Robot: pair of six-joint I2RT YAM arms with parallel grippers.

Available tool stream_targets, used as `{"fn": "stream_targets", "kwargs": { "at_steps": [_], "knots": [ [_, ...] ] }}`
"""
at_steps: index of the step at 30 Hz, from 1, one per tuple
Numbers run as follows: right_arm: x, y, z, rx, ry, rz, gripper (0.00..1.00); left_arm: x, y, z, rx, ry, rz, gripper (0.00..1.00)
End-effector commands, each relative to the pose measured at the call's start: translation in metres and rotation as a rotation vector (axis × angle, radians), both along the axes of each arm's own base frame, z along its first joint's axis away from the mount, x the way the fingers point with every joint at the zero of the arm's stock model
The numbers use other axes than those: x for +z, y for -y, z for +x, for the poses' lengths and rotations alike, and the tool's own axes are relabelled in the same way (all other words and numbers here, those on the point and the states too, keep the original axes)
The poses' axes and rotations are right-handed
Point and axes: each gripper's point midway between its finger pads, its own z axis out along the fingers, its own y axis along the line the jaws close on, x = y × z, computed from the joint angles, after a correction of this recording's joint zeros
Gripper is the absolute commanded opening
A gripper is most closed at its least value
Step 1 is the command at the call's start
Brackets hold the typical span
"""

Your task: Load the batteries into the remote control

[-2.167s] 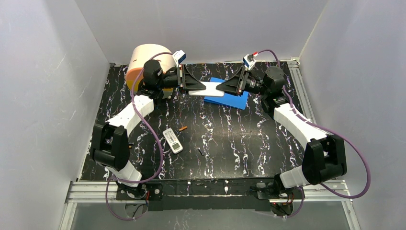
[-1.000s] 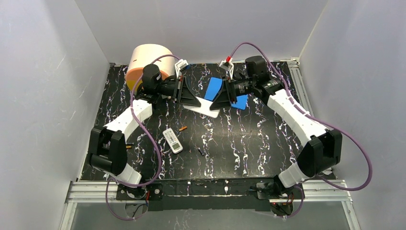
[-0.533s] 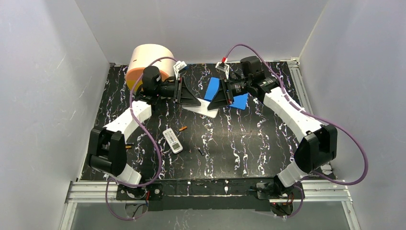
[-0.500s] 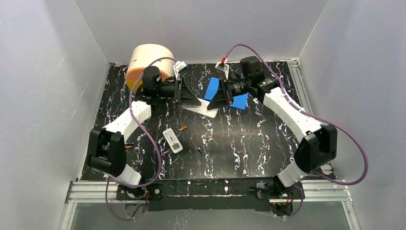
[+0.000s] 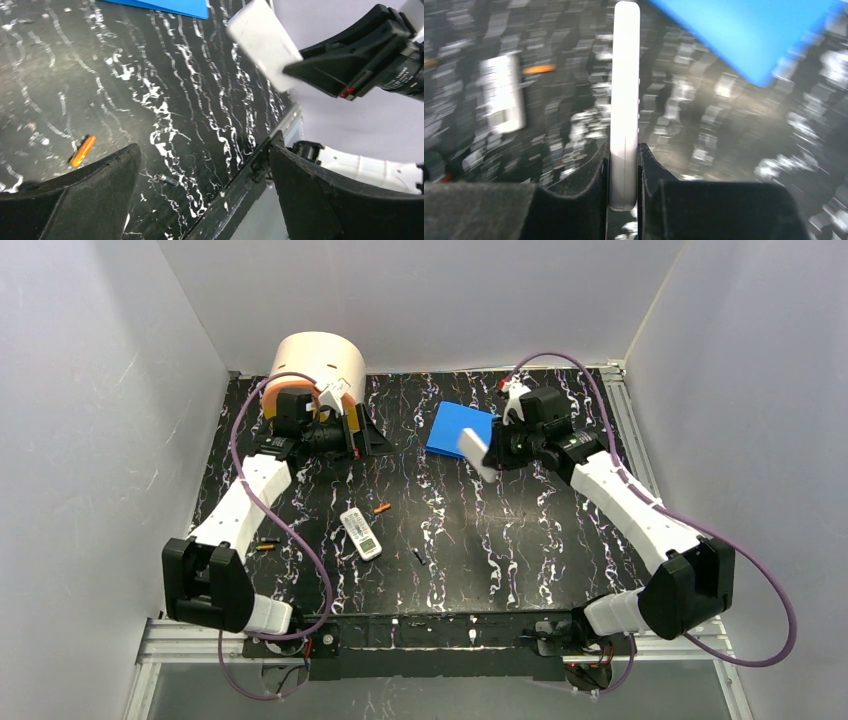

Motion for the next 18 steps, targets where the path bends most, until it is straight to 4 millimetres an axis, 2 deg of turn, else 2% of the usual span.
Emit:
{"fn": "stream_targets", "kwargs": {
  "at_steps": [1,3,5,6,11,14,18],
  "knots": [
    [-0.047,0.130,0.030,-0.510,0.082,-0.566,0.01,-0.002,-0.021,-0.006,0.106,0.020,0.106,0.98],
    [-0.053,0.164,0.027,-0.626,0.090,-0.734,0.01,-0.006,-0.027,-0.007,0.133,0.000,0.140,0.98],
    [-0.054,0.187,0.025,-0.712,0.114,-0.847,0.01,-0.012,-0.033,-0.009,0.162,-0.028,0.175,0.99],
    [-0.056,0.192,0.025,-0.734,0.122,-0.872,0.01,-0.016,-0.037,-0.010,0.183,-0.048,0.196,0.98],
    [-0.092,0.195,0.025,-0.709,0.087,-0.944,0.01,-0.032,-0.044,-0.020,0.206,-0.104,0.233,0.99],
    [-0.116,0.202,0.021,-0.706,0.035,-1.043,0.01,-0.035,-0.045,-0.023,0.204,-0.109,0.236,0.98],
    [-0.135,0.205,0.021,-0.701,0.011,-1.133,0.01,-0.034,-0.045,-0.024,0.198,-0.102,0.242,0.98]
  ]
}}
